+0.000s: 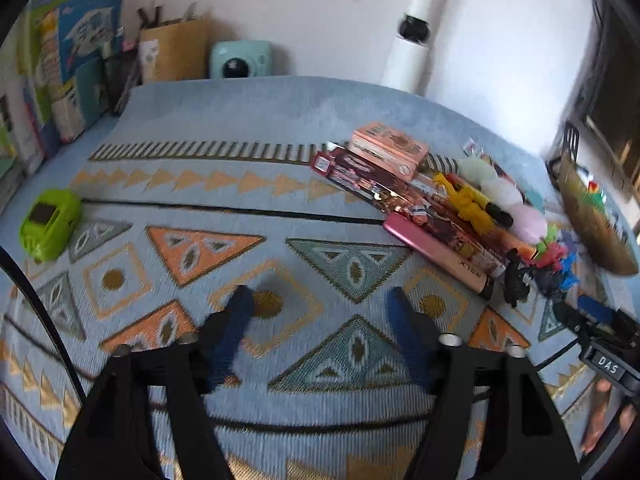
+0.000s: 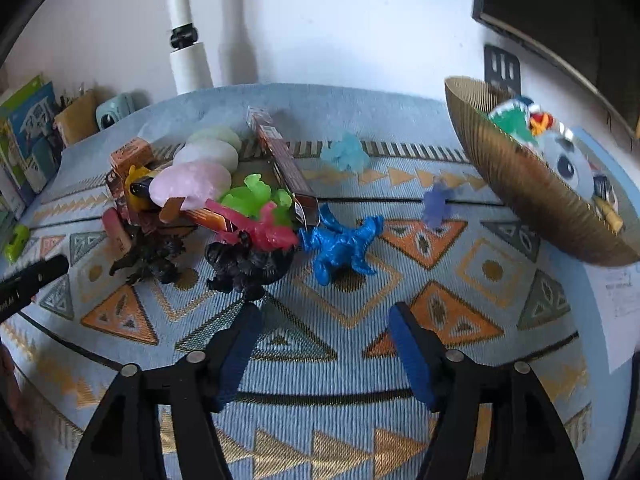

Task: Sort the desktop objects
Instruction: 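Move both grippers back toward the toy pile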

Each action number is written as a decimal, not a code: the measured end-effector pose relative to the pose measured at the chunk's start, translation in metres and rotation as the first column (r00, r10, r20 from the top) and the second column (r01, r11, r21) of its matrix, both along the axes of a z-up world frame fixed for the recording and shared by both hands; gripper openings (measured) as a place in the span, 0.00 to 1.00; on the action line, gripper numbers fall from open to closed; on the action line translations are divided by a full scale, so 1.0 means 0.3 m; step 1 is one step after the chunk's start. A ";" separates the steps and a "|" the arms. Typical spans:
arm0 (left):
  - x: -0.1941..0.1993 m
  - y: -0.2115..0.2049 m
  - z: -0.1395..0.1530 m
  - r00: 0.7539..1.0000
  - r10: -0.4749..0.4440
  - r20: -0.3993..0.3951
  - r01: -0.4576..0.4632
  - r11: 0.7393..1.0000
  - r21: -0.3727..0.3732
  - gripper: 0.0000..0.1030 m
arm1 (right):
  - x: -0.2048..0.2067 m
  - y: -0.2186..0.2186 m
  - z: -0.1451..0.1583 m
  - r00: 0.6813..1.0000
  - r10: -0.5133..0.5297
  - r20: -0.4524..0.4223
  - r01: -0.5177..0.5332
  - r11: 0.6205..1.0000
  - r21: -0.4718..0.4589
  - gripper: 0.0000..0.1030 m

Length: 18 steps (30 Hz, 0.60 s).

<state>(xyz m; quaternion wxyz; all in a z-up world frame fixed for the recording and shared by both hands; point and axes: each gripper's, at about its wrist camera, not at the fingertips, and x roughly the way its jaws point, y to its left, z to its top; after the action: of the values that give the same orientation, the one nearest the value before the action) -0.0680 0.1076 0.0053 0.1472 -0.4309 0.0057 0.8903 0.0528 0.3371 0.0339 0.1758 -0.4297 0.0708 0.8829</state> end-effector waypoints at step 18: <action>0.013 0.073 -0.021 0.997 -0.072 0.024 0.074 0.990 -0.123 1.00 | -0.003 0.045 -0.020 0.999 -0.040 0.030 0.041 0.999 -0.031 1.00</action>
<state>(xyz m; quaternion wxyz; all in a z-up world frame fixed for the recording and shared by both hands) -0.0641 0.1294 -0.0010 0.1528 -0.4474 0.0751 0.8780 0.0518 0.3504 0.0278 0.1878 -0.4438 0.0907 0.8715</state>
